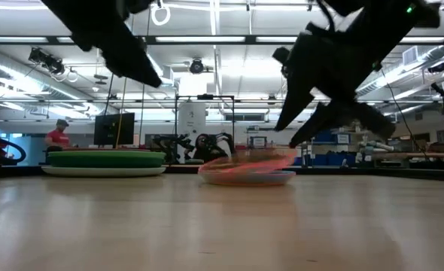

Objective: Stack plastic plates
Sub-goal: Stack the small orange plate on the small blue plate, then stack the small plates on the small orange plate

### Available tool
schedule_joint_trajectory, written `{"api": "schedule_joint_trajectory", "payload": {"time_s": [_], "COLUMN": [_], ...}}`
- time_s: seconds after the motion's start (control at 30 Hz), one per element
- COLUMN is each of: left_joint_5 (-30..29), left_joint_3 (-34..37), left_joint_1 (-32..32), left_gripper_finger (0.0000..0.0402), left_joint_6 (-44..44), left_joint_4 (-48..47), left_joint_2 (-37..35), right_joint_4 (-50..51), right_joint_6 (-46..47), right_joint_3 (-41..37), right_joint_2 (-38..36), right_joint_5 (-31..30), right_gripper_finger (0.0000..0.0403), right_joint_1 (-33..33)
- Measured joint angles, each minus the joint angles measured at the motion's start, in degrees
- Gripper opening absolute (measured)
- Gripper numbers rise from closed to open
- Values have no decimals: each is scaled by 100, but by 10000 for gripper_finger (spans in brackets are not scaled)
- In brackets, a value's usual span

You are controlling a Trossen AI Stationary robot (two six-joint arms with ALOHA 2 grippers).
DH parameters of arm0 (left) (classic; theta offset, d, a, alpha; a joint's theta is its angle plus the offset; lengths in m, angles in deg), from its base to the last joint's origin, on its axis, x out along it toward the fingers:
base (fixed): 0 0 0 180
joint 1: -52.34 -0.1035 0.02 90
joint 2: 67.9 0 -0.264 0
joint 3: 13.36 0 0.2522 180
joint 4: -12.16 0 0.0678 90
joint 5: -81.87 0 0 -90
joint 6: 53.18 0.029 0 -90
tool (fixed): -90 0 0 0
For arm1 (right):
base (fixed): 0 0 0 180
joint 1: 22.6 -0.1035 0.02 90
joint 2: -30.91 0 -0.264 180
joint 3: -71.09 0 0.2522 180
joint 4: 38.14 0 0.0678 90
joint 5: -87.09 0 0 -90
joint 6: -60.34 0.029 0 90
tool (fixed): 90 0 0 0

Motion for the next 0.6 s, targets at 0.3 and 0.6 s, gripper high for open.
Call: {"api": "schedule_joint_trajectory", "payload": {"time_s": [0.3, 0.6], "left_joint_5": [454, 450], "left_joint_3": [-106, -596], "left_joint_1": [-686, -1165], "left_gripper_finger": [258, 258], "left_joint_6": [1557, 2504], "left_joint_4": [760, 1063], "left_joint_2": [886, 1819], "right_joint_4": [845, 1244], "right_joint_6": [1489, 2211], "right_joint_3": [-2, -2], "right_joint_2": [-474, -893], "right_joint_5": [20, 118], "right_gripper_finger": [226, 235], "right_joint_1": [-120, -223]}}
